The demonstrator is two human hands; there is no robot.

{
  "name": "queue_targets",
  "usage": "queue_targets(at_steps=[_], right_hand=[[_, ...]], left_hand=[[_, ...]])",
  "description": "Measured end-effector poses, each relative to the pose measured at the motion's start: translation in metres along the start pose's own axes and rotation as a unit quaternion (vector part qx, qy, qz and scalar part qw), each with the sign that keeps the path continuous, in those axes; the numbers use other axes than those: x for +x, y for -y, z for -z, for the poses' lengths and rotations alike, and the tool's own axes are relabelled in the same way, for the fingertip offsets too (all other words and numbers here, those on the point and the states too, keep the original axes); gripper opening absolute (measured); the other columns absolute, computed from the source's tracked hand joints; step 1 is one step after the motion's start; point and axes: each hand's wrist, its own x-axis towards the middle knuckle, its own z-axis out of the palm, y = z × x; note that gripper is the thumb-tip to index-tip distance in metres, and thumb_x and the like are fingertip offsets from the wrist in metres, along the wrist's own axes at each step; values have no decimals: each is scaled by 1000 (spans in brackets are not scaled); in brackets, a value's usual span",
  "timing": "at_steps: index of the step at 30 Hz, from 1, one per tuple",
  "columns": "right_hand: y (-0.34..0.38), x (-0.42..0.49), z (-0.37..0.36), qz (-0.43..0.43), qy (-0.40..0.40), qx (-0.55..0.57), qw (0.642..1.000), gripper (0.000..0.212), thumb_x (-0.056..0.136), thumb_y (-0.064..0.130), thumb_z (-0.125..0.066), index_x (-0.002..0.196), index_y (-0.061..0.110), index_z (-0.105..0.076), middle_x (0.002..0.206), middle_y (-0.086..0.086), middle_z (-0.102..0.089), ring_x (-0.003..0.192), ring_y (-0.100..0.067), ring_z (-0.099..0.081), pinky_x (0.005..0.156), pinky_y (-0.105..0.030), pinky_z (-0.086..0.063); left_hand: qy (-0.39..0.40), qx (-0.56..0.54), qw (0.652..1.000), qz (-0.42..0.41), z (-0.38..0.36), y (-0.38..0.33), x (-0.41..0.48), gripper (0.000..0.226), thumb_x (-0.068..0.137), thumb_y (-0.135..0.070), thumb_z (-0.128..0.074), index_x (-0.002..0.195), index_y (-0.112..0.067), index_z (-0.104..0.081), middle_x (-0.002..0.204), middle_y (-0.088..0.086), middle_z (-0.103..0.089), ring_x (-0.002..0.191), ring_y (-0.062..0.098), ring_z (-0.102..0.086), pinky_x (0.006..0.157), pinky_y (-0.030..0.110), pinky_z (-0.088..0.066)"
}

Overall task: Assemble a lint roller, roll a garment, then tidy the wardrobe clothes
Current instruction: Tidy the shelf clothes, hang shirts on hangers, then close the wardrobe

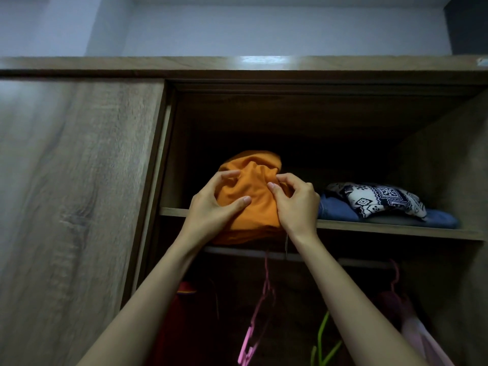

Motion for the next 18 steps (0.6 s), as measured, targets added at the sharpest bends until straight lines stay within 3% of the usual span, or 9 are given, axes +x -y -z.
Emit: queue_targets(at_steps=[4, 7, 9, 11, 15, 18], right_hand=[[-1, -5, 2, 23, -23, -4, 999, 23, 89, 32, -63, 110, 23, -68, 102, -3, -58, 97, -17, -56, 79, -24, -44], [3, -12, 1, 65, -60, -10, 996, 19, 89, 22, -64, 107, 16, -69, 86, 22, -45, 93, -19, -55, 76, -27, -42], [3, -16, 0, 98, -86, -9, 991, 16, 88, 16, -66, 103, 12, -70, 82, 30, -37, 90, -23, -57, 75, -33, -47], [1, -17, -1, 118, -106, -4, 987, 15, 88, 14, -66, 102, 11, -69, 81, 32, -38, 87, -23, -58, 73, -34, -48], [-4, -20, -1, 157, -118, 9, 980, 15, 87, 11, -66, 102, 10, -69, 84, 33, -41, 84, -20, -58, 71, -27, -46], [-6, -19, 1, 174, -93, 16, 980, 17, 88, 12, -65, 104, 10, -69, 86, 33, -42, 85, -19, -58, 72, -27, -47]], left_hand=[[-34, 15, 994, 100, 1, -4, 7, 86, 73, -48, -81, 144, -35, -35, 144, -1, -48, 127, 15, -48, 96, 29, -42], [-32, -21, 985, 171, 5, -9, 15, 94, 70, -48, -83, 147, -32, -32, 141, 8, -50, 120, 25, -54, 96, 37, -49], [-22, -67, 985, 156, 8, -11, 17, 91, 70, -43, -84, 145, -34, -34, 127, 5, -56, 106, 19, -59, 84, 31, -50], [-8, -114, 986, 123, 8, -12, 16, 85, 69, -38, -85, 142, -39, -40, 123, 1, -60, 104, 13, -61, 80, 25, -51], [43, -183, 977, 99, 11, -10, 14, 77, 73, -31, -82, 136, -51, -42, 132, 2, -57, 112, 16, -61, 88, 31, -54], [89, -167, 979, 79, 11, -12, 15, 72, 82, -25, -76, 139, -51, -41, 137, -6, -46, 116, 14, -55, 93, 31, -51]])
